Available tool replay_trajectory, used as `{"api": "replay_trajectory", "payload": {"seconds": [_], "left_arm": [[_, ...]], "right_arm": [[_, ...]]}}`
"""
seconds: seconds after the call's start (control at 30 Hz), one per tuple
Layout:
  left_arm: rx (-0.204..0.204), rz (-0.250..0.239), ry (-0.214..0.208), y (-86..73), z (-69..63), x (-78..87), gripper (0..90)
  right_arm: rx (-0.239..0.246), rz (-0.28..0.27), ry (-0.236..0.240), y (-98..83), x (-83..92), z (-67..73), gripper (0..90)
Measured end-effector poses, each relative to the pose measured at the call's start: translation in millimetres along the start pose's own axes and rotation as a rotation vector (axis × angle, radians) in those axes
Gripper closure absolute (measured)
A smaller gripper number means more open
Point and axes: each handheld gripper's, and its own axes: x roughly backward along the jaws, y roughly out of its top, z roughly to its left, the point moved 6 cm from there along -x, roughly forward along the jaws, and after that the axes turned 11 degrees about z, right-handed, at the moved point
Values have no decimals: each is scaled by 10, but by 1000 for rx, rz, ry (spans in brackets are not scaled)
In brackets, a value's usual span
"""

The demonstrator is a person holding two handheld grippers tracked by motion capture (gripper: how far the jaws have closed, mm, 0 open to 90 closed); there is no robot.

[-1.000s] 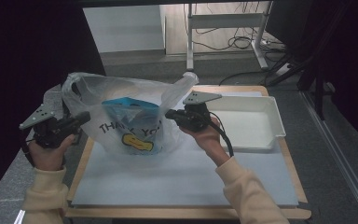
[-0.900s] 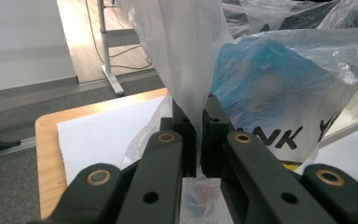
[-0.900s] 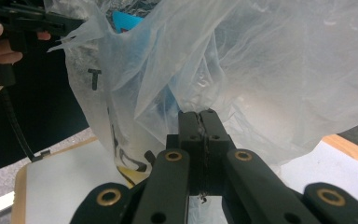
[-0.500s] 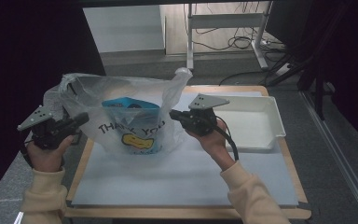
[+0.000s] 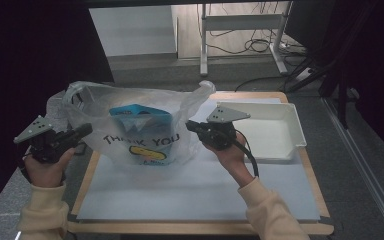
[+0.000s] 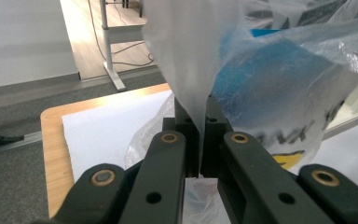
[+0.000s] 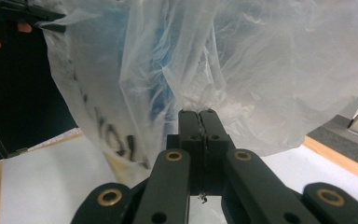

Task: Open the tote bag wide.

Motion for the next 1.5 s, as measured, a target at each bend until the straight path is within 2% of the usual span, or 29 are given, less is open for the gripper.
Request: {"api": "replay_trajectory", "payload": {"seconds": [0.27,0.43,0.87,1.2,1.5], "left_arm": [[17,25,-1,-82,14,-44,895],[26,52,2,-141,28,-108,894],[69,65,7,-242,142,-129,895],[60,73,8,-283,121,-142,899],[66,104,9,-375,130,-211,899]], "right_arm": [[-9,7,-5,-129,-24,-9,892],[-17,32,-6,-231,-118,-23,892],[-30,62,-3,-310,-249,-61,892],[-30,70,2,-333,-258,-56,892],[-43,96,0,-445,-330,-57,891]]}}
